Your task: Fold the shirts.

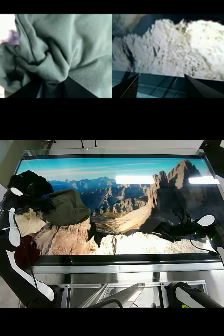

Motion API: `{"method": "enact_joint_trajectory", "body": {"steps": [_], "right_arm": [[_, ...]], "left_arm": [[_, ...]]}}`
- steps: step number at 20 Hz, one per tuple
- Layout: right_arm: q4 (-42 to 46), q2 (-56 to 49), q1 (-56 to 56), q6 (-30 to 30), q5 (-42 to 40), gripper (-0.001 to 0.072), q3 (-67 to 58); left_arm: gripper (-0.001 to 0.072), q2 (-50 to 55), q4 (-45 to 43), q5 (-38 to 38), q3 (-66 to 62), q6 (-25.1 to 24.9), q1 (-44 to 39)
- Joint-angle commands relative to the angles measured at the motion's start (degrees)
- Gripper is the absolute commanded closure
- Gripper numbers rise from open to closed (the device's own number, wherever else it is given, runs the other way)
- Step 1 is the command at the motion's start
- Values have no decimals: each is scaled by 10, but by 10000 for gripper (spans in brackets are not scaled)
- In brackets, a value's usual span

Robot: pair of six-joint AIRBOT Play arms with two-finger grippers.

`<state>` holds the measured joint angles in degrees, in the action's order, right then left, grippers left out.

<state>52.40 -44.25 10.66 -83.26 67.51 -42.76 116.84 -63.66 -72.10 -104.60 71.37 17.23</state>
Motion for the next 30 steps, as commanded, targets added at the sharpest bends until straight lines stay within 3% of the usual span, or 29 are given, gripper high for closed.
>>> {"method": "enact_joint_trajectory", "body": {"steps": [1,5,7,12,15,16,17,18,24,26,30], "right_arm": [[-2,0,0,17,-2,92,0],[-18,0,0,62,-16,92,-13],[-23,0,0,84,-15,92,-32],[-23,15,0,100,-15,92,-54],[-23,28,0,100,-16,91,-54],[-23,28,0,100,-15,91,-54],[-23,28,0,100,-15,92,-54],[-24,28,0,100,-14,91,-54],[-23,26,0,118,-14,91,-31],[-26,14,0,122,-16,92,1],[-55,-40,-1,153,-16,93,40]], "left_arm": [[688,3,19,-95,-79,4,-42],[689,-91,162,-134,-106,-3,-115],[688,-143,184,-170,-97,-4,-171],[688,-289,182,-164,127,-5,-345],[683,-339,181,-90,267,-10,-425],[527,-346,181,-74,292,-10,-438],[82,-349,181,-68,303,-9,-441],[10,-351,181,-65,308,-2,-437],[45,-362,145,-133,366,38,-339],[46,-381,130,-100,447,39,-319],[46,-389,171,44,568,18,-315]]}}
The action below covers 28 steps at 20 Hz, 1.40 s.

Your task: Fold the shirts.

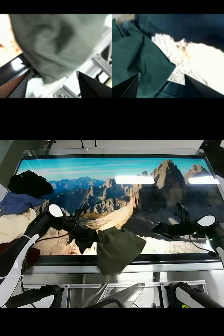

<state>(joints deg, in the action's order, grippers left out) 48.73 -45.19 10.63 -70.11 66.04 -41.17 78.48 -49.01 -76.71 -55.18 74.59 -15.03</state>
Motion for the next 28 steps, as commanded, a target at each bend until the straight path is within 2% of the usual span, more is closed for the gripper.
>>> {"method": "enact_joint_trajectory", "body": {"steps": [1,3,5,7,9,10,11,12,13,14,15,19,23,28], "right_arm": [[-22,-46,-1,29,-1,93,25],[-29,-79,-10,46,-1,93,25],[-46,-118,-39,67,-4,95,25],[-55,-158,-80,74,-20,220,25],[-66,-185,-108,85,-28,229,24],[-83,-193,-114,98,-28,230,24],[-107,-195,-113,117,-30,234,24],[-124,-195,-112,132,-36,343,24],[-135,-195,-111,151,-42,530,19],[-137,-195,-111,163,-44,637,13],[-137,-195,-111,164,-43,691,4],[-137,-162,-102,170,9,691,-80],[-157,-70,-68,168,67,691,-241],[-181,59,-67,173,59,690,-404]], "left_arm": [[46,3,52,123,78,-39,1],[46,31,69,167,56,-53,-16],[46,75,66,168,12,-54,-27],[46,123,66,145,-38,-56,-37],[48,160,66,110,-82,-56,-38],[127,172,66,97,-97,-56,-37],[320,182,66,85,-108,-57,-37],[448,188,65,73,-116,-66,-37],[604,190,65,62,-123,-67,-36],[686,184,66,64,-123,-67,-36],[686,176,66,66,-123,-67,-36],[686,94,67,61,-123,-68,-3],[686,-54,72,57,-138,-61,49],[686,-197,71,14,-277,-36,47]]}}
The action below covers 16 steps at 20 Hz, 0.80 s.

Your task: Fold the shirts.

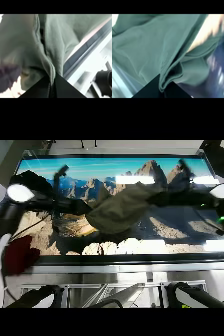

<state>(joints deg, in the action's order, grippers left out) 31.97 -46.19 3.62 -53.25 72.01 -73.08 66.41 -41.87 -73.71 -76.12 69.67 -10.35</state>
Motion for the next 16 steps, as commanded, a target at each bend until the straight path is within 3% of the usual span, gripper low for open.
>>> {"method": "enact_joint_trajectory", "body": {"steps": [1,6,9,13,16], "right_arm": [[-14,94,3,11,-8,690,-102],[-14,192,3,64,-56,690,-179],[-13,191,11,85,-71,690,-199],[-73,89,23,81,21,689,-178],[-85,-2,12,94,40,690,-125]], "left_arm": [[686,-103,0,-10,-103,14,-8],[686,-200,-19,15,-255,31,-40],[686,-222,-128,26,-301,59,-40],[686,-165,-140,26,-247,54,-39],[686,-68,-140,35,-179,31,-37]]}}
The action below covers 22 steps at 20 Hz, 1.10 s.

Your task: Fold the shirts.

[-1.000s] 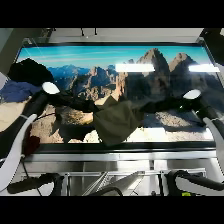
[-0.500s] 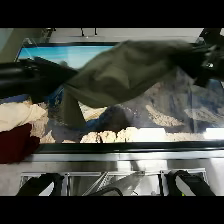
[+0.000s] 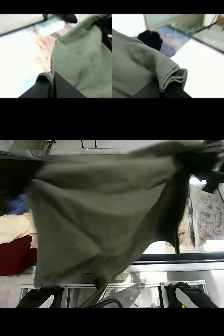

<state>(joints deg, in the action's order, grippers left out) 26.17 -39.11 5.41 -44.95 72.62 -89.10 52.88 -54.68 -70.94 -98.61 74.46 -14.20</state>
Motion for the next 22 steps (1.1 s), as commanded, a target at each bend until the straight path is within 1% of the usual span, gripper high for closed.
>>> {"method": "enact_joint_trajectory", "body": {"steps": [1,3,5,6,7,8,9,10,11,13,14,15,16,18,20,22], "right_arm": [[-26,-106,-14,18,32,689,58],[-26,-182,-32,42,18,689,109],[-25,-263,-44,67,-30,689,150],[-19,-308,-45,68,-64,689,159],[-13,-350,-44,68,-93,689,160],[-14,-388,-41,68,-125,688,160],[-14,-416,-38,68,-151,642,159],[-17,-437,-34,66,-172,459,159],[-18,-450,-28,66,-177,380,156],[-18,-448,-8,66,-177,379,151],[-18,-442,7,66,-171,307,145],[-17,-432,28,65,-162,211,138],[-16,-422,50,56,-151,186,134],[11,-410,99,21,-122,192,134],[71,-415,134,-14,-82,279,134],[115,-428,148,-31,-50,278,135]], "left_arm": [[686,104,-12,6,68,-27,4],[686,184,-12,17,109,-58,9],[686,270,-13,49,123,-91,17],[686,316,-12,65,113,-90,26],[685,359,-12,75,93,-79,36],[677,395,-12,73,68,-58,48],[365,423,-11,59,42,-38,61],[10,447,-11,31,16,-14,77],[15,462,-11,-7,-8,5,92],[16,477,-12,-92,-45,30,124],[16,475,-12,-120,-50,37,138],[16,469,-13,-144,-46,43,152],[16,457,-14,-161,-30,43,164],[16,420,-15,-188,46,45,188],[16,375,-40,-186,148,45,206],[17,327,-68,-170,269,45,222]]}}
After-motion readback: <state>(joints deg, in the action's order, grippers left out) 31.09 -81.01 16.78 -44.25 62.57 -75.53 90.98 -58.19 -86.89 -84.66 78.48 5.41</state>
